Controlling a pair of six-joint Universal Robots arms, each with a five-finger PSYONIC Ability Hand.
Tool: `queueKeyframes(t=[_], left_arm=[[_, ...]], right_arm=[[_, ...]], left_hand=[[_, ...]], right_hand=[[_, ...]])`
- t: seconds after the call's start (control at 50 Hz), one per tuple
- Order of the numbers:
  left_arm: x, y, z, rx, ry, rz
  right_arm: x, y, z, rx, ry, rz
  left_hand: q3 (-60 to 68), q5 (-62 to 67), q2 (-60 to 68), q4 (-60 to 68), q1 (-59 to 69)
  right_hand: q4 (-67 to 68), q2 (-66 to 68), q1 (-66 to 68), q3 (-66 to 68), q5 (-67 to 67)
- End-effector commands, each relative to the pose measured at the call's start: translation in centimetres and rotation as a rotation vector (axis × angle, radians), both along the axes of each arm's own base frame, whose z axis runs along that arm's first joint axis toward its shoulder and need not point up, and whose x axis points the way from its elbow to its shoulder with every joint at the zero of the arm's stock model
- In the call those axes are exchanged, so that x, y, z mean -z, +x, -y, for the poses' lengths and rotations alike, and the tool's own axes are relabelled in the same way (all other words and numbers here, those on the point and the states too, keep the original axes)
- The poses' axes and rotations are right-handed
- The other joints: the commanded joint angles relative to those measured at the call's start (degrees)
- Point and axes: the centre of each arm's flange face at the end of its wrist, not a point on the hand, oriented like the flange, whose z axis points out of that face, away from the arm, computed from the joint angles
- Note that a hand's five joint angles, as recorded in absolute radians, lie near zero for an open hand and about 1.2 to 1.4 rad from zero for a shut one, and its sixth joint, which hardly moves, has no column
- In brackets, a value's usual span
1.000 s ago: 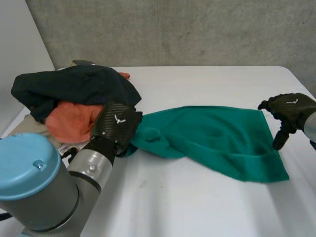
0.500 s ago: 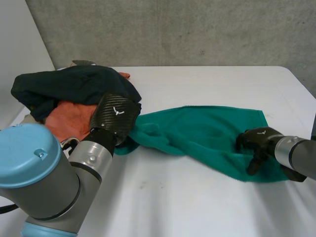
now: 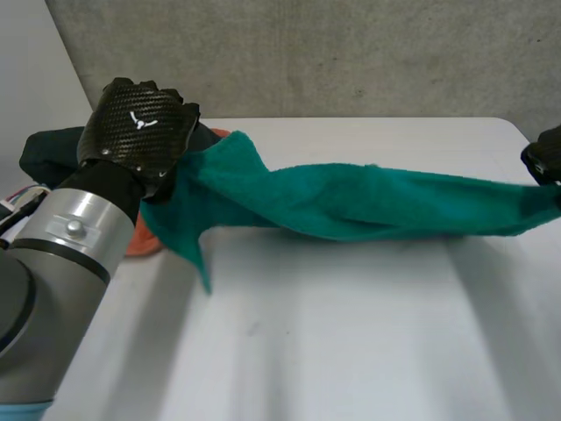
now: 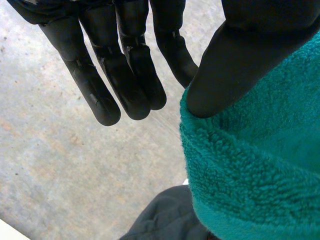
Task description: Fold the laundry.
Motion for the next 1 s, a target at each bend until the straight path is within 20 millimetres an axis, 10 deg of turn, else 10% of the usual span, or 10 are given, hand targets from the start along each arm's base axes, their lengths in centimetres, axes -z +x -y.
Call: queueKeyframes(t=[0.02, 0.14, 0.22, 0.3, 0.44, 0.52, 0.58, 0.72, 0.88, 1.0], left_arm=[[4.8, -0.3, 1.5, -0.012, 0.215, 0.113], [9.1, -1.6, 5.2, -0.032, 0.305, 0.174], [9.7, -2.9, 9.4, -0.060, 0.276, 0.162], [5.8, -4.9, 13.2, -0.062, 0.107, 0.103], [-10.1, -6.3, 16.0, -0.084, -0.439, -0.194], [-11.9, -6.6, 15.5, -0.074, -0.523, -0.252], [-10.2, -6.7, 15.8, -0.076, -0.471, -0.232], [0.6, -6.2, 14.7, -0.057, -0.160, -0.080], [11.8, -5.0, 10.2, -0.030, 0.079, 0.049], [16.1, -3.9, 6.1, -0.006, 0.217, 0.145]], right_arm=[[2.2, 0.5, 0.0, -0.032, 0.073, -0.043], [7.0, 1.8, 4.1, -0.067, 0.125, -0.052], [6.8, 3.0, 7.0, -0.057, 0.017, -0.059], [3.7, 4.1, 11.0, -0.015, -0.240, -0.048], [-6.7, 5.1, 14.3, 0.045, -0.881, 0.167], [-9.1, 5.0, 13.5, 0.038, -0.989, 0.226], [-8.4, 5.1, 13.3, 0.030, -0.950, 0.225], [-1.9, 5.2, 12.8, 0.020, -0.708, 0.187], [8.5, 4.4, 10.0, 0.008, -0.331, 0.184], [12.4, 2.4, 8.6, 0.025, -0.168, 0.171]], left_hand=[[11.61, 14.19, 11.37, 11.16, 14.71], [11.61, 14.19, 11.37, 11.16, 14.71], [11.61, 14.19, 11.37, 11.16, 14.71], [11.61, 14.19, 11.37, 11.16, 14.71], [11.61, 14.19, 11.37, 11.16, 14.71], [11.61, 14.19, 11.37, 11.16, 14.71], [11.61, 14.19, 11.37, 11.16, 14.71], [11.61, 14.19, 11.37, 11.16, 14.71], [11.61, 14.19, 11.37, 11.16, 14.71], [11.61, 14.19, 11.37, 11.16, 14.71]], right_hand=[[11.51, 12.23, 15.29, 11.77, 12.77], [11.51, 12.23, 15.29, 11.77, 12.77], [11.51, 12.23, 15.29, 11.77, 12.77], [11.51, 12.23, 15.29, 11.77, 12.77], [11.51, 12.23, 15.29, 11.77, 12.77], [11.51, 12.23, 15.29, 11.77, 12.77], [11.51, 12.23, 15.29, 11.77, 12.77], [11.51, 12.23, 15.29, 11.77, 12.77], [11.51, 12.23, 15.29, 11.77, 12.77], [11.51, 12.23, 15.29, 11.77, 12.77]])
